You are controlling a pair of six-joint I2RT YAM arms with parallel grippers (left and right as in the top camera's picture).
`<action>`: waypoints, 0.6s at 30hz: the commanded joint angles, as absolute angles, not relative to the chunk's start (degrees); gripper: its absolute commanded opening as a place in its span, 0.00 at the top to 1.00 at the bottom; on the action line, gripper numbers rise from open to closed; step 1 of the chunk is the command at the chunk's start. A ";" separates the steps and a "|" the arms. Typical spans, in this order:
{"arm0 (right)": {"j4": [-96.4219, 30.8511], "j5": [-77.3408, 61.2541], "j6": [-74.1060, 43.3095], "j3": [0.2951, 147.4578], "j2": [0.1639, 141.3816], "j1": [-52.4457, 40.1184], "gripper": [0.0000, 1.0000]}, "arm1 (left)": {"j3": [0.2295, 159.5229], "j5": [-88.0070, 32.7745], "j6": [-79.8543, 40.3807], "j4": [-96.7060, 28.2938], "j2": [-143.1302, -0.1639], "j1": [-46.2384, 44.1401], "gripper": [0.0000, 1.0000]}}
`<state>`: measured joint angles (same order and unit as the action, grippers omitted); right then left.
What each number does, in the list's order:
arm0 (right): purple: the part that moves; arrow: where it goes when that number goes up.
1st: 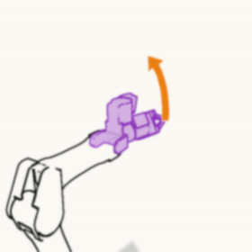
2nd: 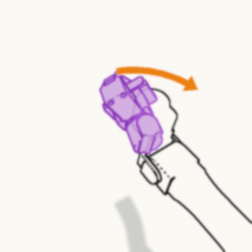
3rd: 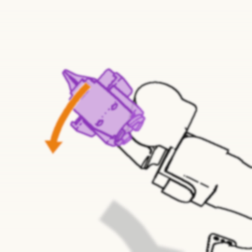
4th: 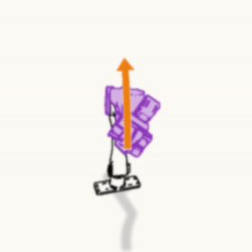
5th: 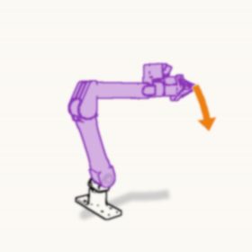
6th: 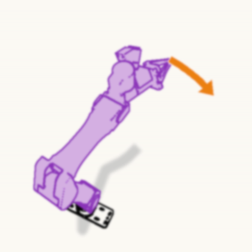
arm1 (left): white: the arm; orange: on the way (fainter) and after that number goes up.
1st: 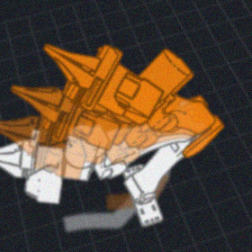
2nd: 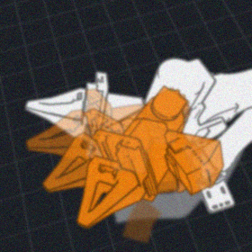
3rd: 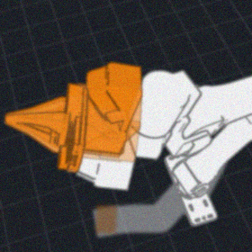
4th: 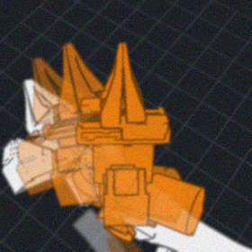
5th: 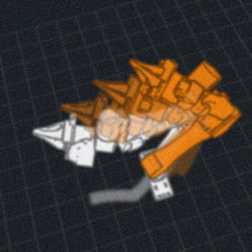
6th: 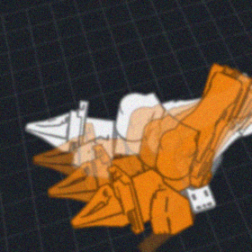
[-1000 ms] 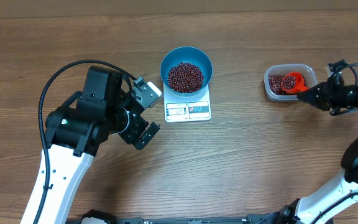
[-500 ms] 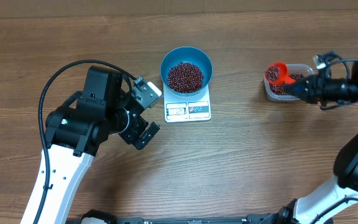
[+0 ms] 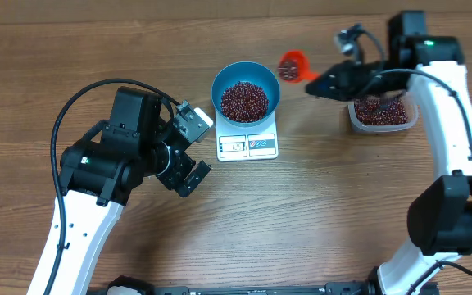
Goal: Scoop item into bowl and weigh 150g on scale
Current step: 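Carry the filled red cup over the teal bowl with the right gripper, then tilt the red cup slowly to trickle beans into the teal bowl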
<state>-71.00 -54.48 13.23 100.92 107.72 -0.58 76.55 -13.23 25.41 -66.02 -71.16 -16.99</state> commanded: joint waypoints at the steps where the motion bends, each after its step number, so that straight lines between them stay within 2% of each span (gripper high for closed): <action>1: -66.89 -46.96 8.93 102.37 105.86 -6.55 0.96 | 77.89 -13.50 24.84 -65.78 -71.26 -16.91 0.00; 13: -60.45 -21.63 6.85 102.35 105.93 -18.09 0.96 | 77.89 -13.50 24.82 -65.78 -71.26 -16.91 0.00; 18: -58.39 -17.80 9.52 102.35 105.97 -19.92 0.96 | 77.89 -13.50 24.82 -65.78 -71.26 -16.88 0.00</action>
<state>-59.55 -22.76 7.60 100.97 107.72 -18.94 76.55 -13.21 25.41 -66.00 -71.16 -16.99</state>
